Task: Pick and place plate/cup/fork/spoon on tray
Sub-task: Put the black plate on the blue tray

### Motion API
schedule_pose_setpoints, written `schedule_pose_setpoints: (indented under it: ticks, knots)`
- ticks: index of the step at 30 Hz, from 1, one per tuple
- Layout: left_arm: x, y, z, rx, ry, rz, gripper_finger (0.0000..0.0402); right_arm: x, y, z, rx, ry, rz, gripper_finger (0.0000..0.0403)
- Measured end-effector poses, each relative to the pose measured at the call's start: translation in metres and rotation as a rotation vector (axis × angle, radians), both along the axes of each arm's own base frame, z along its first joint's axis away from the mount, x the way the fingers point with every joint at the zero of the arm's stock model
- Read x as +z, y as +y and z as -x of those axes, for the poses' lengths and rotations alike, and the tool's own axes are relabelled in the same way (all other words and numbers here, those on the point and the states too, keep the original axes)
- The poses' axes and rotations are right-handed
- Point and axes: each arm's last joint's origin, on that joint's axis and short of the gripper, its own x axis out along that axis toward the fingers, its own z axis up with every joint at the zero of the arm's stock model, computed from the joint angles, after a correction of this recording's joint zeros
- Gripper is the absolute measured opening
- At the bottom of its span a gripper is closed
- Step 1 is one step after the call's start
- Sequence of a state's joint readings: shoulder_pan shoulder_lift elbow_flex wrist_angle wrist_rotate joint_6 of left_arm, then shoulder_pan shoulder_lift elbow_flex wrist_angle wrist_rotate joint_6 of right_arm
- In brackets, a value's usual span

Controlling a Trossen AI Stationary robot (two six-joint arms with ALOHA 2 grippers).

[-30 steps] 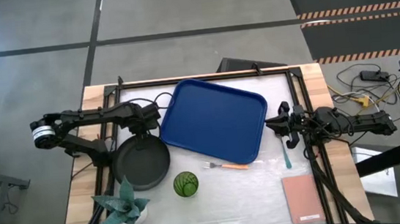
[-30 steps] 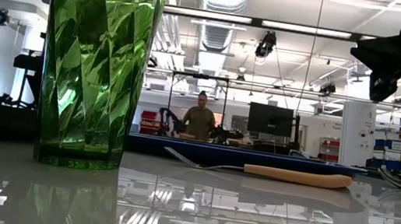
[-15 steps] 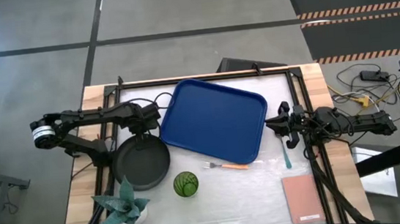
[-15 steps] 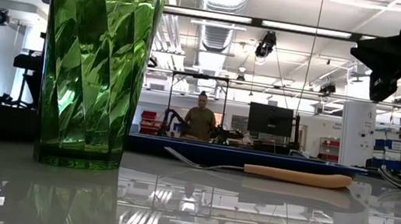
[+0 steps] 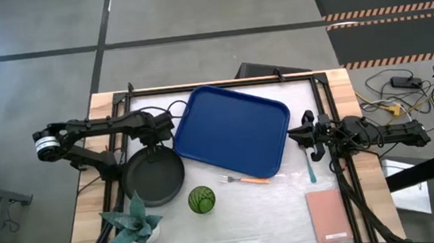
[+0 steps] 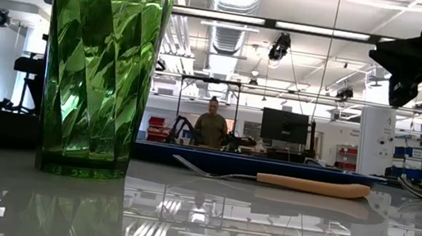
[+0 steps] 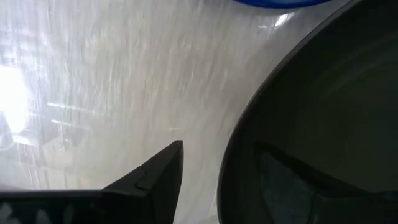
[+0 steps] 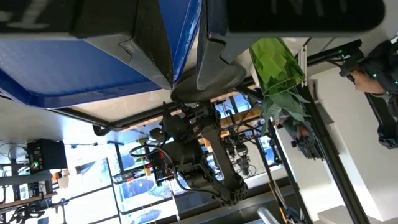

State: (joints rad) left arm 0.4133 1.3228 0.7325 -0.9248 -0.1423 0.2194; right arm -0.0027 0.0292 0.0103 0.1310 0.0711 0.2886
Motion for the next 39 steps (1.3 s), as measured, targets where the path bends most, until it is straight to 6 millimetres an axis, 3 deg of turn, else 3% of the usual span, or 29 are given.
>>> schedule_pose_setpoints:
  ticks: [17,21,28,35,39]
  knots:
    - [-0.022,0.003,-0.007,-0.008,0.115,0.056,0.0171,0.000,0.000,0.000,0.004,0.000,-0.006,0.0060]
    - [-0.018,0.002,-0.006,-0.009,0.094,0.049,0.0131,0.000,0.000,0.000,0.004,0.000,-0.006,0.0060]
    - [-0.011,0.000,-0.004,-0.030,0.053,0.069,0.0018,0.000,0.000,0.000,0.003,0.000,-0.007,0.0060]
    - [-0.007,-0.002,-0.002,-0.087,0.041,0.072,0.0003,0.000,0.000,0.000,0.004,-0.001,-0.010,0.0060]
    - [0.005,-0.002,0.001,-0.108,-0.003,0.022,0.0002,0.000,0.000,0.000,0.005,-0.002,-0.015,0.0060]
